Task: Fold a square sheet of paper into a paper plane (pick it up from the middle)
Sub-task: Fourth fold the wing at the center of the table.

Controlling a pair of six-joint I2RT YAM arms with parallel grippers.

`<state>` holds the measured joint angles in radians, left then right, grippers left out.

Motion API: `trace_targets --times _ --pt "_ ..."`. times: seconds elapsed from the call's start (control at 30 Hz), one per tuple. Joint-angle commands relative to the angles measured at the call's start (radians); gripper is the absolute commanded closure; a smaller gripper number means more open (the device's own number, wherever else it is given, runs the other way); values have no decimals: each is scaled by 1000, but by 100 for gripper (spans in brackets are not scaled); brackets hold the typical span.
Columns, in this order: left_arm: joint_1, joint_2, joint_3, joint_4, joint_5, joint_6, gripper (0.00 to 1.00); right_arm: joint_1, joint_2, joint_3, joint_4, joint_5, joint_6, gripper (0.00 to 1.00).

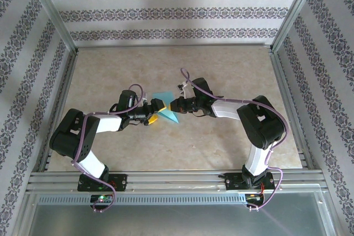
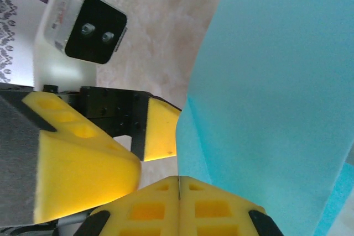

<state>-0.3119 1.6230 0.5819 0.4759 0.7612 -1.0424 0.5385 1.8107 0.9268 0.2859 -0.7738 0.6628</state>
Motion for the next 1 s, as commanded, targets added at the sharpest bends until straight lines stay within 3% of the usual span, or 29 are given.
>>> trace_targets --times 0.0,0.6,0.97 --pt "12 -14 -7 69 11 -1 5 -11 -25 -11 30 -39 25 95" --pt "12 87 26 252 59 12 8 -11 -10 -23 18 -74 82 93" --pt "11 113 25 245 44 34 13 -20 62 -2 -87 31 59 88"
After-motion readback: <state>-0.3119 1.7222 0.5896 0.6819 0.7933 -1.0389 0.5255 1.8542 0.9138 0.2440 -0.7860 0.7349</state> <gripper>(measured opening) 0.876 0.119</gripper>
